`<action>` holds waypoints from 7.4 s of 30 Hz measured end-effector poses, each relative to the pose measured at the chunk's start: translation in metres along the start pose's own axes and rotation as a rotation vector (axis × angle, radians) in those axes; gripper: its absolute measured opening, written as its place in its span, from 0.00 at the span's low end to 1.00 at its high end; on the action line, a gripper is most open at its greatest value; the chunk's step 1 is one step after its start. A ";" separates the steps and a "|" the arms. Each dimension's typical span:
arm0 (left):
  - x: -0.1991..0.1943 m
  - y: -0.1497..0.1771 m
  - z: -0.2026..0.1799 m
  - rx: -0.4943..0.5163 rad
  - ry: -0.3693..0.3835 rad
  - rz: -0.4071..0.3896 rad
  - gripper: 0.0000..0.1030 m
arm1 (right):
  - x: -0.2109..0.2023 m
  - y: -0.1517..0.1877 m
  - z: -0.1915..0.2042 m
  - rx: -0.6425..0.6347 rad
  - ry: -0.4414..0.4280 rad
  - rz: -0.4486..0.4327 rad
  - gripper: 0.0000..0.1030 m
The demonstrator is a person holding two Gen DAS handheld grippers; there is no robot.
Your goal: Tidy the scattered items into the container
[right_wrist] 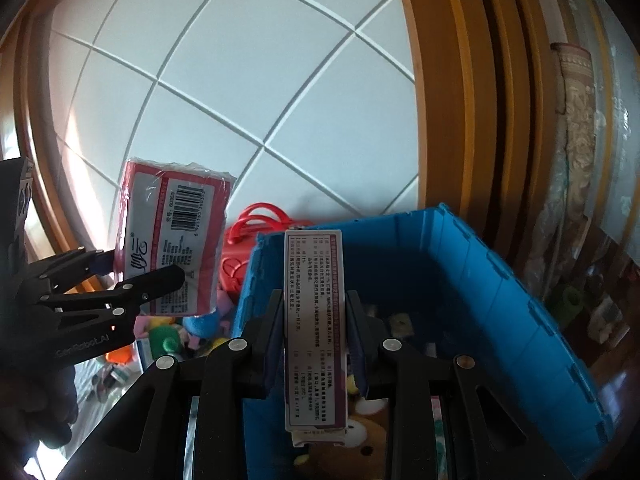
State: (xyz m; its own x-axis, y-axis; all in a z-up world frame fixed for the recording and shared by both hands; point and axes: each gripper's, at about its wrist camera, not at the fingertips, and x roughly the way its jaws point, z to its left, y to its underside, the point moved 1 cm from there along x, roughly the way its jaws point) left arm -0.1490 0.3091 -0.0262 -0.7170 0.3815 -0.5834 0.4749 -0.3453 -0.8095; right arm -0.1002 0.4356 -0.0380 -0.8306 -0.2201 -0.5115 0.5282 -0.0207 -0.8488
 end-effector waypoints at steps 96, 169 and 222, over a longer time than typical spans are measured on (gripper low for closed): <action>0.123 -0.059 -0.028 -0.035 -0.018 0.093 1.00 | 0.056 -0.031 -0.124 0.080 0.094 0.026 0.99; -0.015 0.436 0.550 -0.375 -0.259 0.421 1.00 | 0.198 0.333 0.496 -0.272 -0.238 0.467 0.99; 0.040 0.471 0.593 -0.402 -0.317 0.409 0.63 | 0.266 0.367 0.534 -0.237 -0.224 0.562 0.59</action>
State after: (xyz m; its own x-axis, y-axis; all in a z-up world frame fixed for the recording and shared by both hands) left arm -0.2566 -0.3463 -0.3916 -0.5250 -0.0055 -0.8511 0.8506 -0.0383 -0.5245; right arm -0.0327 -0.1516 -0.4140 -0.3686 -0.3334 -0.8677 0.7969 0.3672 -0.4797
